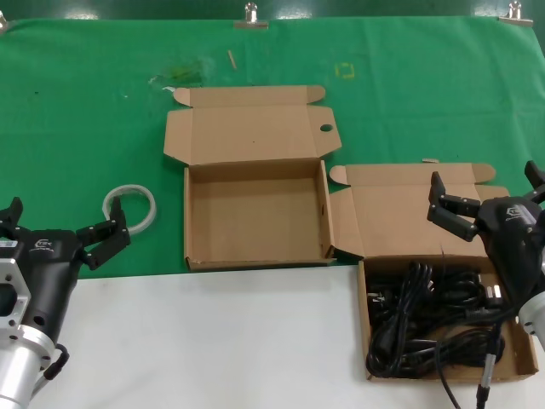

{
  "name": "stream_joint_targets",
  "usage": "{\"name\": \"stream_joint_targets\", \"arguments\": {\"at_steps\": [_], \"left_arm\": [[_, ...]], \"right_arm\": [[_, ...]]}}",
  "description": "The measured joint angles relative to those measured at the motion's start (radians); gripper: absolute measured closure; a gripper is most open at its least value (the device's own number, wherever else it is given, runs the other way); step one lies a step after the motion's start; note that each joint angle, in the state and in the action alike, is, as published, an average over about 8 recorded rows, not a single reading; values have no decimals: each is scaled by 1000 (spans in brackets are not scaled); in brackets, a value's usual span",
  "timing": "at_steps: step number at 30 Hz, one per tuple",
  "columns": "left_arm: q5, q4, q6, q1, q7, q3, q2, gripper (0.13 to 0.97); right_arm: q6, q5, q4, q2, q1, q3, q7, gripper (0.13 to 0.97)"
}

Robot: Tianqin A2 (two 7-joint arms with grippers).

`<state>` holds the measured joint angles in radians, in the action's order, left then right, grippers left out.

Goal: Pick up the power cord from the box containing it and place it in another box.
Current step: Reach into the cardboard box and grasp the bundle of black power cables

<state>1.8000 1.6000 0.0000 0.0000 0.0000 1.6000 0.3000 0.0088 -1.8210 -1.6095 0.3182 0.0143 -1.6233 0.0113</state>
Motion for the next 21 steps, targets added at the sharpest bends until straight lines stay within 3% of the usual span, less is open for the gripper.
{"name": "stream_joint_targets", "arguments": {"at_steps": [15, 21], "left_arm": [[0, 0, 0, 0, 0, 0, 0, 134], [0, 0, 0, 0, 0, 0, 0, 147]], "right_arm": [[1, -3, -5, 8, -1, -4, -2, 129], [-7, -30, -116, 167, -43, -66, -45, 129]]}}
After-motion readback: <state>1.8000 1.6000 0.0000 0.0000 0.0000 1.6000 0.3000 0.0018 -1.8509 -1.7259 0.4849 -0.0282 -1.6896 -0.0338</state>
